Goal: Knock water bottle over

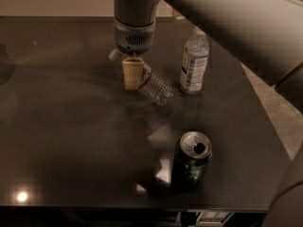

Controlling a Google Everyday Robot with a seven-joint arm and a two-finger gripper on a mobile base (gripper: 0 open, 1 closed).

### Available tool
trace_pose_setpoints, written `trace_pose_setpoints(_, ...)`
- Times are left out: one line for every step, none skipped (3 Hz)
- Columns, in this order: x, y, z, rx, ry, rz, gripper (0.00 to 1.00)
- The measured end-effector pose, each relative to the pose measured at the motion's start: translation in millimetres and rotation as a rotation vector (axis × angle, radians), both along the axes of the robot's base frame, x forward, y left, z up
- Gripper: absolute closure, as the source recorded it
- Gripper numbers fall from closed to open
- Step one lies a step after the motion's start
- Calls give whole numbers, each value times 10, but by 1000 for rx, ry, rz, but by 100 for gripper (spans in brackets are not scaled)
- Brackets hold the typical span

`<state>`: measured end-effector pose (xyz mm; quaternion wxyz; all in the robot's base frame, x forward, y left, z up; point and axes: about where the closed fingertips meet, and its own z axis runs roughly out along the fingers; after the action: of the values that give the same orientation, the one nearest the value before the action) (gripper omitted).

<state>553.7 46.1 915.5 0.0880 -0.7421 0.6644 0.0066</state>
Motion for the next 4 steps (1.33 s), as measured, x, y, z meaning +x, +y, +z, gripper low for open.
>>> trace_pose_setpoints(-16,-18,-156,-63,35,50,83)
trace_pose_setpoints(-18,-8,-271,-100,56,86,59)
trace_pose_setpoints(-34,14,-354,-116,70,113,35)
trace_pose_setpoints(-71,34,-421,-119,84,130,13)
